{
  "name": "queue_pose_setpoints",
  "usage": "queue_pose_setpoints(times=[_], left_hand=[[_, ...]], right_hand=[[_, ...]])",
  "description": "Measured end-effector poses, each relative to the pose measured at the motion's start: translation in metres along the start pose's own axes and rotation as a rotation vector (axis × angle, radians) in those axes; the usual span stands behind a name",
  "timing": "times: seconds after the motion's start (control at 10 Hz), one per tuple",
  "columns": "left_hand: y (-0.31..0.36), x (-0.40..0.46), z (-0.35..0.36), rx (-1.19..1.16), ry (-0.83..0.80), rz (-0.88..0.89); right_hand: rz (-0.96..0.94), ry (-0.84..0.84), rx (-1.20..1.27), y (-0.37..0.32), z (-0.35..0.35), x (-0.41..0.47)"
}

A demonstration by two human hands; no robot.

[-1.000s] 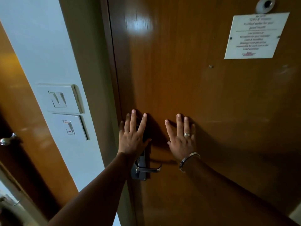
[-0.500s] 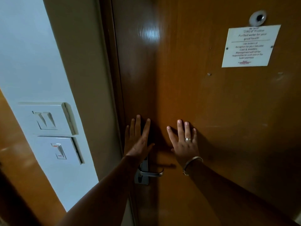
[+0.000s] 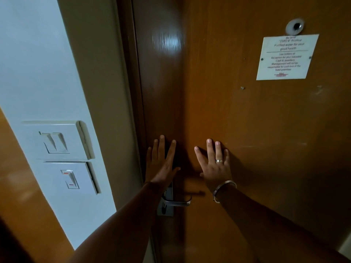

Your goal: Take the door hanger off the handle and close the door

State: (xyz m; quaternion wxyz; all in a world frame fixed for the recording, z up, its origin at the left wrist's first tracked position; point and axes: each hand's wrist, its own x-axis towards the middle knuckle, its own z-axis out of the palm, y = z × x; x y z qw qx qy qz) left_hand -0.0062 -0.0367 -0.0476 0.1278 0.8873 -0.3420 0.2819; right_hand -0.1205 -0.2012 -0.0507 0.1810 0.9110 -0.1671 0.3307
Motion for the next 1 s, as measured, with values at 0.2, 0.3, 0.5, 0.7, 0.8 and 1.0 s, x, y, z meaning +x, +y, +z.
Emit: queue_pose_setpoints(times=[0.2, 0.3, 0.5, 0.7, 0.8, 1.0], left_hand=[[-0.001, 0.006, 0.005, -0.004, -0.001, -0.002], [0.0, 0.01, 0.007, -0.011, 0.005, -0.004], [-0.002, 0.016, 0.013, -0.016, 0.037, 0.009], [-0.005, 0.019, 0.017, -0.005, 0.069, 0.018], [-0.005, 0.02, 0.021, -0.001, 0.073, 0.015], [-0.002, 0.014, 0.011, -0.021, 0.099, 0.018]], right_hand=[[0.005, 0.013, -0.007, 0.0, 0.002, 0.004], [0.014, 0.007, -0.013, 0.0, 0.004, 0.008], [0.018, 0.023, -0.007, 0.001, 0.007, 0.013], [0.012, 0.077, -0.038, 0.0, 0.016, 0.014], [0.03, 0.054, -0.022, -0.001, 0.017, 0.015], [0.022, -0.013, 0.149, -0.002, 0.005, 0.013]])
